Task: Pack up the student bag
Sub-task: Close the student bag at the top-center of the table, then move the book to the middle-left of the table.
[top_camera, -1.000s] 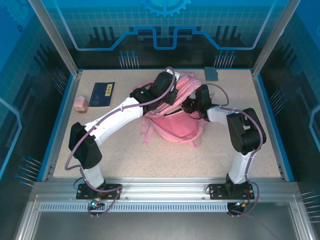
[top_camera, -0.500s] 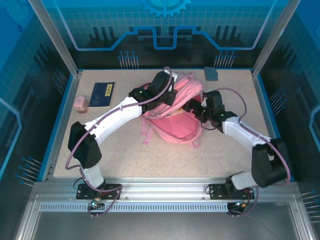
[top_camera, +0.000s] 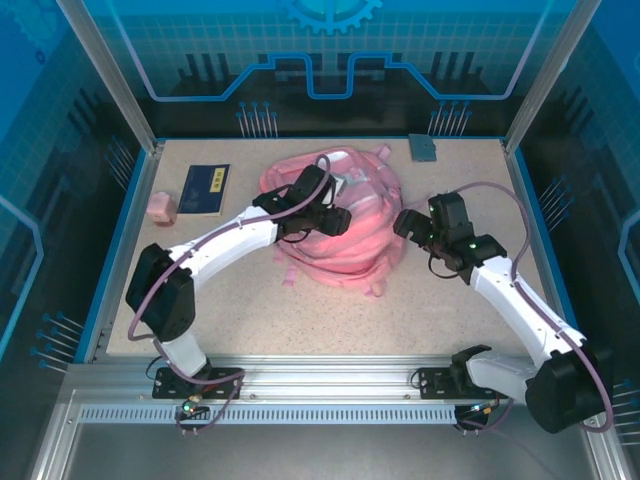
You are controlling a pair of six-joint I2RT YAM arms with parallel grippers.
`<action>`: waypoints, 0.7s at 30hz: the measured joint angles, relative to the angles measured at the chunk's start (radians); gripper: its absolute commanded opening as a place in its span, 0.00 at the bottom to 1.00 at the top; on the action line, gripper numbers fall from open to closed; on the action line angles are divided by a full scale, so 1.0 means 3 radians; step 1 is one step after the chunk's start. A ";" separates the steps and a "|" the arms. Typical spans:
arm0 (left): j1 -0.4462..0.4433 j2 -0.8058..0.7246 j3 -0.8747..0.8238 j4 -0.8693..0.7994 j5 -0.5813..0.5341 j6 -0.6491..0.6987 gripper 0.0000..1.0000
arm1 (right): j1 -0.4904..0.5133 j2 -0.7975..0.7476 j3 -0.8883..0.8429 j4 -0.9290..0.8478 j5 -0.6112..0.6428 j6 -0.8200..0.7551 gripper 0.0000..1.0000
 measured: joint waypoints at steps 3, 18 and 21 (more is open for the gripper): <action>0.0150 -0.0189 -0.0167 0.0034 0.0072 -0.0165 0.81 | 0.0058 0.0006 0.0158 0.0029 -0.0078 -0.0089 0.94; 0.1708 -0.0675 -0.0987 0.0359 0.0098 -0.0932 0.99 | 0.0853 0.1101 0.0706 0.0308 -0.0568 -0.0291 0.92; 0.1963 -0.0348 -0.0871 0.0451 0.0106 -0.1022 0.99 | 0.0908 0.1208 0.0754 0.0331 -0.0661 -0.0267 0.92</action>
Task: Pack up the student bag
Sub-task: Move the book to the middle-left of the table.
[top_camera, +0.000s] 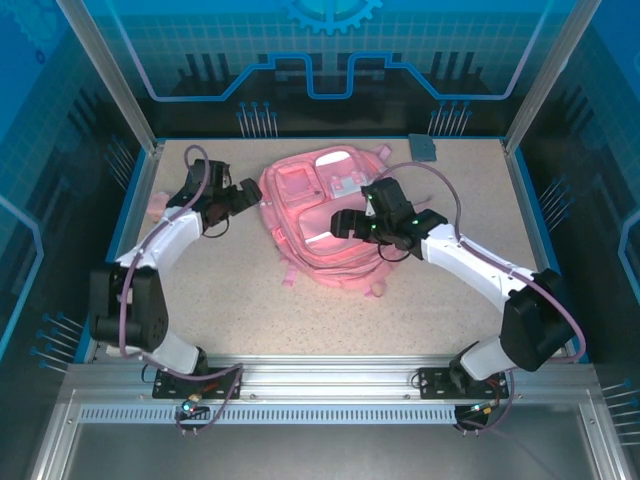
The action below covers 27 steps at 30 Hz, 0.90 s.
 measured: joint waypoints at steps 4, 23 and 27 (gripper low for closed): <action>0.0225 0.0629 0.0341 0.0047 -0.0001 -0.0066 0.99 | 0.0053 0.0033 0.0038 0.0032 -0.0057 0.0024 0.95; 0.0506 0.1835 0.1502 -0.0497 -0.0121 -0.0052 0.96 | 0.0161 0.0095 0.0058 0.0058 -0.0116 0.0023 0.96; 0.0509 0.1834 0.1522 -0.0528 0.0008 -0.0029 0.95 | 0.0161 0.0100 0.0093 0.0036 -0.0121 0.0027 0.95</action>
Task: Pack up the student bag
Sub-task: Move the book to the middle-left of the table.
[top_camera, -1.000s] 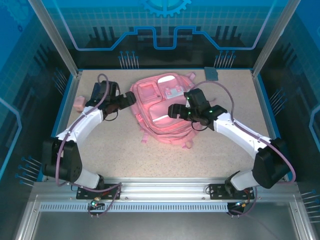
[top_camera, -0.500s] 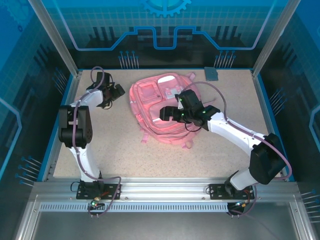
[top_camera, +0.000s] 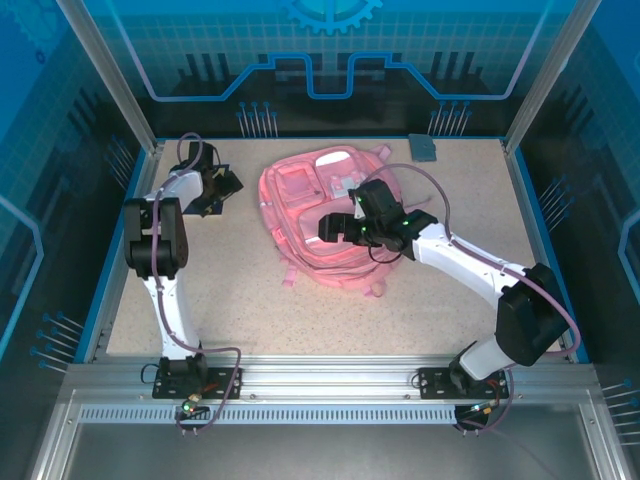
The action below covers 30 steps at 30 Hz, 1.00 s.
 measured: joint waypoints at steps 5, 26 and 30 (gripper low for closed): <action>0.0008 -0.0122 -0.0219 0.0134 0.0193 0.0013 0.94 | 0.0001 0.0000 0.0055 -0.0001 -0.0006 0.0010 0.95; -0.0792 -0.2110 -0.2842 0.0923 0.0607 -0.1041 0.93 | 0.0017 0.0175 0.0076 0.0013 -0.0071 0.0011 0.93; -0.1108 -0.2433 -0.3109 0.0875 0.0515 -0.1292 0.93 | 0.0071 0.0322 0.0127 0.0018 -0.0081 0.0010 0.92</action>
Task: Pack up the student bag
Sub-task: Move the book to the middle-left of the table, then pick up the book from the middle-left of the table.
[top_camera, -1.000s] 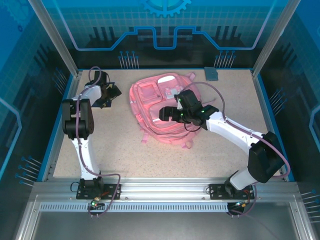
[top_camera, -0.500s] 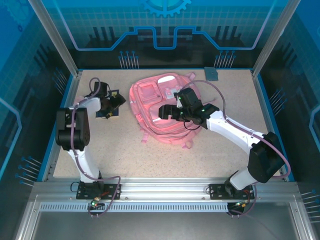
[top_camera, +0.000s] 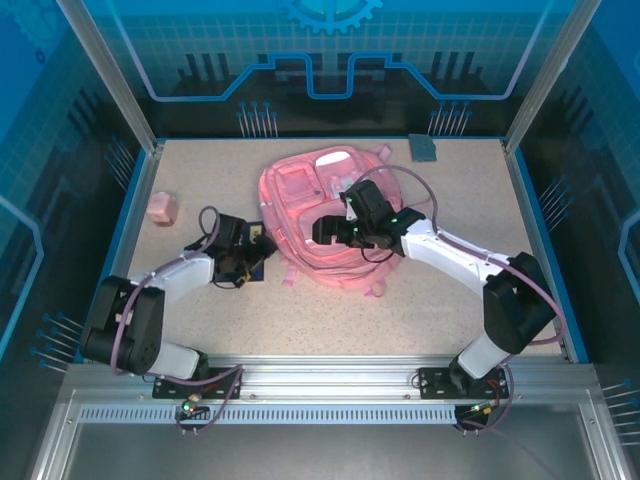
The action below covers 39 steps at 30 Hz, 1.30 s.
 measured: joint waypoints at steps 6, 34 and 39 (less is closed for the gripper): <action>-0.0100 -0.0137 0.0085 -0.0454 -0.0027 0.0006 0.96 | 0.0132 0.0197 0.0184 -0.0018 0.0003 -0.0003 0.86; 0.0997 0.0239 0.0501 -0.0893 -0.0310 0.0848 0.91 | 0.0900 0.2374 0.2461 -0.0861 0.0018 -0.0142 0.61; 0.0997 0.0334 0.0477 -0.0870 -0.0224 0.0918 0.90 | 0.0900 0.2556 0.2649 -0.1001 0.0051 -0.0178 0.59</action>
